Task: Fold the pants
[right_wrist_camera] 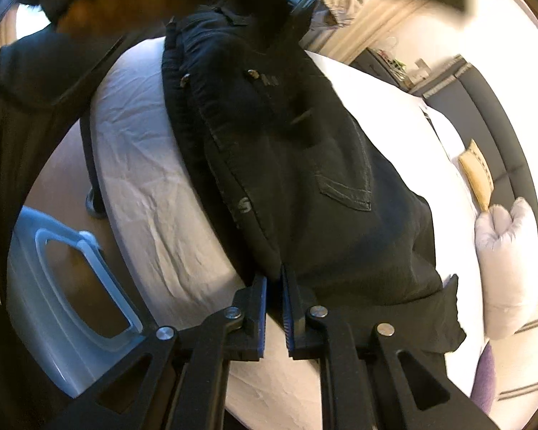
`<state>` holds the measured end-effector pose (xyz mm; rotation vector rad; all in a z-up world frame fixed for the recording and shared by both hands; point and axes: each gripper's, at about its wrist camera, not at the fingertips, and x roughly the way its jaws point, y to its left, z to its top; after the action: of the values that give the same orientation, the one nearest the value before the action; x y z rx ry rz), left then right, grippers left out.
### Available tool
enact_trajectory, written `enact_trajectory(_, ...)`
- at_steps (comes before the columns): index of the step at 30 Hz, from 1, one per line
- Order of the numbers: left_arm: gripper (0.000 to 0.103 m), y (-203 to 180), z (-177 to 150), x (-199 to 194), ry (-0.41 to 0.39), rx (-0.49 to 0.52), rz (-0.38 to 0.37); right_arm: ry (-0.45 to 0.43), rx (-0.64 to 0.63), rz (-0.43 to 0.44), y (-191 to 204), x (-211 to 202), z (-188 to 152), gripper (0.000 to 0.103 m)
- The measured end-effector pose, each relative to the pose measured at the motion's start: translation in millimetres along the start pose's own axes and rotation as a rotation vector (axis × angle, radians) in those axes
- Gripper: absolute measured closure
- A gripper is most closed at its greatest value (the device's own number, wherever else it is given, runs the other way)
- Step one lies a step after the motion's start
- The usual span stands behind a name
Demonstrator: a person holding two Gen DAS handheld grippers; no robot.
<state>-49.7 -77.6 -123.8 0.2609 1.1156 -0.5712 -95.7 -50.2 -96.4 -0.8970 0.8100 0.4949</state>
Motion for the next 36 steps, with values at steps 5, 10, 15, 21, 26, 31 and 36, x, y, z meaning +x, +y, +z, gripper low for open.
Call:
enact_trajectory(5, 0.102, 6.7, -5.3, -9.3, -0.022, -0.048, -0.028, -0.055, 0.258, 0.135, -42.5, -23.5, -15.4, 0.044)
enact_trajectory(10, 0.102, 8.3, 18.6, -32.8, -0.09, -0.097, -0.032, -0.107, 0.689, 0.158, -156.9, -33.9, -45.5, 0.044)
enact_trajectory(15, 0.102, 14.0, 45.3, -2.7, -0.053, -0.159, -0.031, -0.07, 1.072, -0.012, -286.8, -1.4, -74.9, 0.04)
enact_trajectory(21, 0.102, 15.0, 32.1, 16.7, -0.031, -0.156, -0.014, 0.102, 1.315, -0.049, -382.0, 92.3, -83.2, 0.039)
enact_trajectory(26, 0.102, 24.2, 32.6, 19.3, -0.025, -0.185, -0.048, 0.22, 1.336, -0.125, -409.1, 159.0, -69.6, 0.039)
enact_trajectory(31, 0.102, 31.1, 25.0, 18.3, -0.029, -0.198, -0.068, 0.397, 1.333, -0.106, -416.3, 217.9, -73.7, 0.037)
enact_trajectory(36, 0.102, 31.6, 25.7, 19.6, -0.028, -0.192, -0.065, 0.337, 1.356, -0.12, -419.8, 209.2, -79.4, 0.093)
